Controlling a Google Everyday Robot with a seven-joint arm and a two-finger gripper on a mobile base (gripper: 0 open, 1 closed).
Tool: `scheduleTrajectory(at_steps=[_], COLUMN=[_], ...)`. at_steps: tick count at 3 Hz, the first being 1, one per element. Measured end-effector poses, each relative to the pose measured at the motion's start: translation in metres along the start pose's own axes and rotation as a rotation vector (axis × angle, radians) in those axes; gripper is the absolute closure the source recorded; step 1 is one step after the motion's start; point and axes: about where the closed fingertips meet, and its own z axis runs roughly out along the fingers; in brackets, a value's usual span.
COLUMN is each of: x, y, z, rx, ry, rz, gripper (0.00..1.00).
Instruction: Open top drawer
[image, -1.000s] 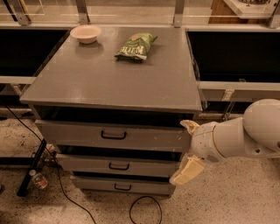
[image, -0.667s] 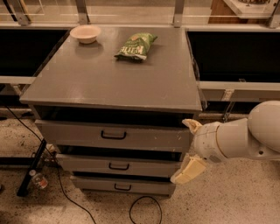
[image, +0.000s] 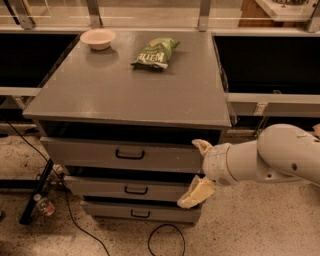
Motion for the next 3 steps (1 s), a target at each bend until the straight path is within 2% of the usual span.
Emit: scheduleTrajectory(at_steps=[1,2,3], x=[-0.015,-0.015,-0.009], y=[-0.015,-0.015,-0.016], z=[0.025,0.025,0.069], rx=[0.05,0.05,0.003], ry=[-0.028,-0.028,-0.019], rz=[0.019,0.019,0.026], gripper=[0.0,0.0,0.0])
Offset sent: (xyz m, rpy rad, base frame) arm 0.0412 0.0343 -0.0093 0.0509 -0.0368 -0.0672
